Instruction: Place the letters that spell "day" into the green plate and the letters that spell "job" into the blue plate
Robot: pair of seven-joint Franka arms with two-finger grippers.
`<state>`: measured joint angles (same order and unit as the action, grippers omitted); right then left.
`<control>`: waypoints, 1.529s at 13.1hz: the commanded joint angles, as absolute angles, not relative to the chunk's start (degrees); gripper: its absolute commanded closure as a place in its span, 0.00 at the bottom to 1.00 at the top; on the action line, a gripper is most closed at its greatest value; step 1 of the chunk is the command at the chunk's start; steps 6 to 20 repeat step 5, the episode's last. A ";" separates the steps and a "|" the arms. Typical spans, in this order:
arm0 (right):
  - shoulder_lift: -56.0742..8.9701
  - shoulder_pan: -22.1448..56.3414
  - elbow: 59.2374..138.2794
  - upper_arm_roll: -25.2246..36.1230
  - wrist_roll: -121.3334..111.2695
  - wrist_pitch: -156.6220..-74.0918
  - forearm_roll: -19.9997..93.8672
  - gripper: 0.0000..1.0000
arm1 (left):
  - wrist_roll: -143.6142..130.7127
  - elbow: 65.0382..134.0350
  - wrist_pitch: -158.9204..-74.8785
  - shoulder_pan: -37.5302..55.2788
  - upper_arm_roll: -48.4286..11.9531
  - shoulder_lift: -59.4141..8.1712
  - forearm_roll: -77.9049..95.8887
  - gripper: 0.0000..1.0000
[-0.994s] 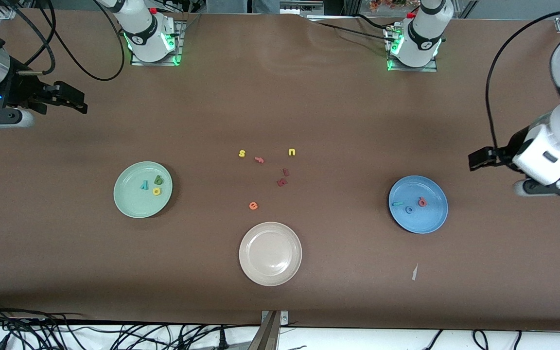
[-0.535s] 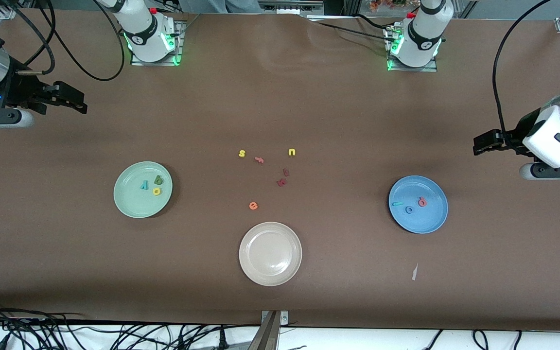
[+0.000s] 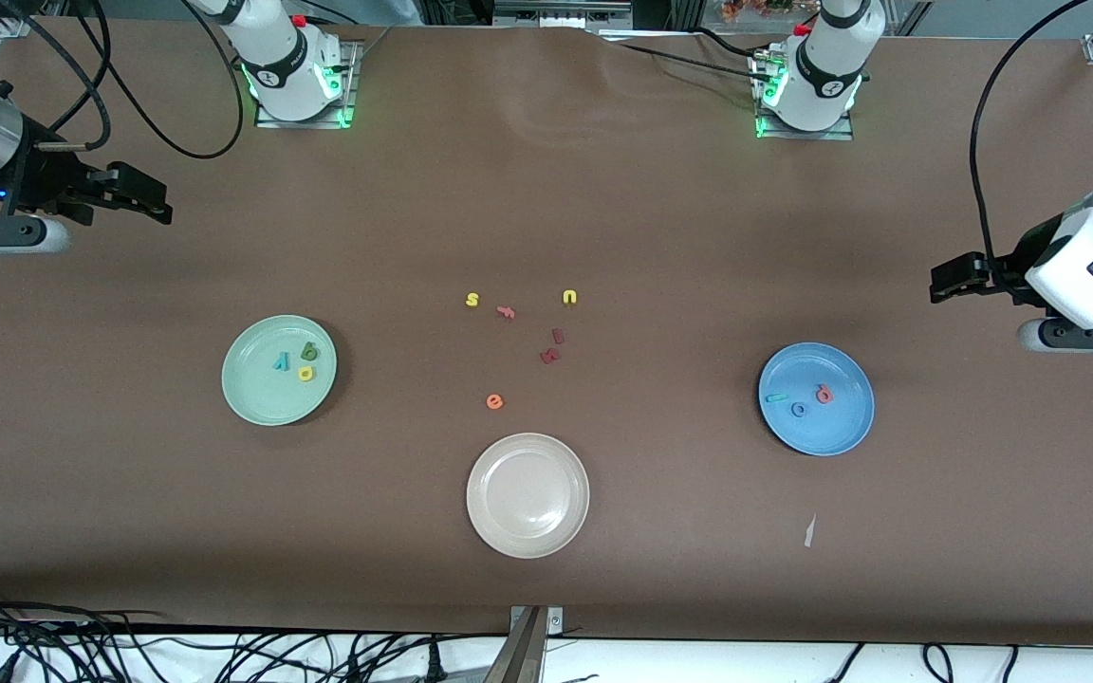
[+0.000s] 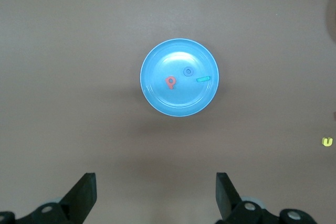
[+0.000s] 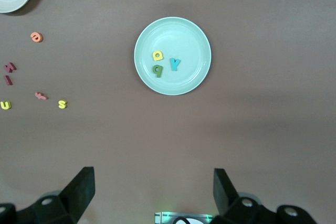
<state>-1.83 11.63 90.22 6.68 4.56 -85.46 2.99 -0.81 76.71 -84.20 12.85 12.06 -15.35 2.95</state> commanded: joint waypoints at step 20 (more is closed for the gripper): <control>-2.20 11.60 89.12 6.33 4.04 -85.08 1.93 0.00 | 0.44 76.46 -83.58 12.30 12.92 -15.91 3.87 0.00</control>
